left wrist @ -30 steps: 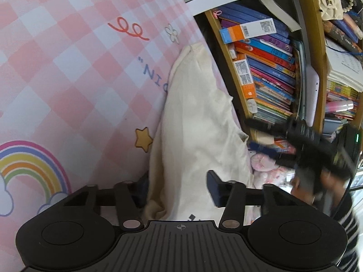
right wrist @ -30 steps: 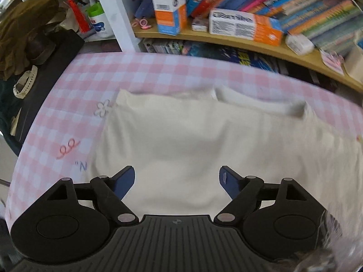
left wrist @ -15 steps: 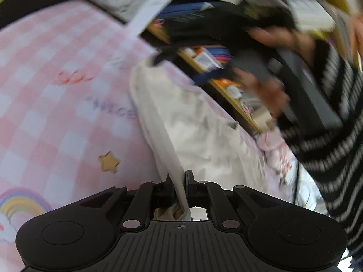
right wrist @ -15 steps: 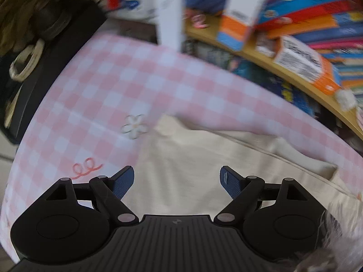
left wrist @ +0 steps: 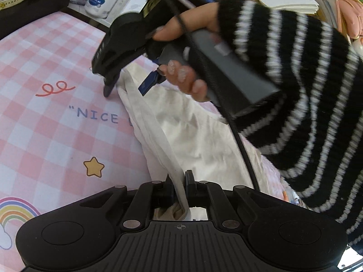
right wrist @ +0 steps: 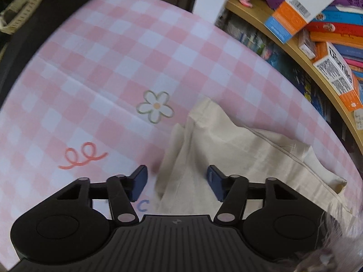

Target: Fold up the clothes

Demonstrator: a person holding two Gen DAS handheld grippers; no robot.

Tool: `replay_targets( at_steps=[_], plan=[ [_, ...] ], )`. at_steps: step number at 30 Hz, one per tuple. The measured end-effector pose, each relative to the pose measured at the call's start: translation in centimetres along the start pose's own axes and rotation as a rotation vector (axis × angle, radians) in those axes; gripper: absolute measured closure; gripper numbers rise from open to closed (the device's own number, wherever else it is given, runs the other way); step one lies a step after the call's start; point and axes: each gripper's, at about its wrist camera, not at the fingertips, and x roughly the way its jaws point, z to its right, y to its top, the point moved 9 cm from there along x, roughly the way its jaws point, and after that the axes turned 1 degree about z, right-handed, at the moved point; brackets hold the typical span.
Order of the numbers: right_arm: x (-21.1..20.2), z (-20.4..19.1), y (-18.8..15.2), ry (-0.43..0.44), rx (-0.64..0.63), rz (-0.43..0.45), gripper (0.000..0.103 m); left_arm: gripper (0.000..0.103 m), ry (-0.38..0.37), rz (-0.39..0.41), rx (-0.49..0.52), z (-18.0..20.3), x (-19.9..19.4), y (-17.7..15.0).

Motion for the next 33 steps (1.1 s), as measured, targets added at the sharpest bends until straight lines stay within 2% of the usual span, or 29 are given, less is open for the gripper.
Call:
replay_targets(
  at_steps=[1,2,4,5,12,21,27,33],
  plan=[
    [0.2,0.3,-0.1,-0.001,0.013,-0.008,0.066,0.096,0.000,0.000,0.008,0.1,-0.1,-0.1],
    [0.3,0.7,-0.2,0.002,0.030,-0.014,0.071,0.096,0.002,0.000,0.015,0.2,-0.3,-0.1],
    [0.1,1.5,-0.3,0.027,0.074,-0.012,0.092,0.096,0.005,0.000,0.029,0.5,-0.5,-0.4],
    [-0.3,2.0,-0.4,0.045,0.094,-0.004,0.094,0.096,0.007,0.002,0.033,0.7,-0.5,-0.4],
    [-5.3,5.2,-1.1,0.148,0.144,0.122,0.095,0.096,-0.028,0.030,0.138,4.6,-1.0,0.5],
    [-11.5,13.9,-3.8,0.218,0.203,0.264,0.095,0.096,-0.083,0.036,0.292,12.8,0.0,0.5],
    [-13.9,20.6,-6.9,0.257,0.193,0.353,0.095,0.096,-0.067,0.025,0.360,18.4,2.7,-0.9],
    [-14.5,27.4,-10.5,0.301,0.180,0.427,0.095,0.096,-0.003,-0.012,0.444,24.1,6.1,-3.5]
  ],
)
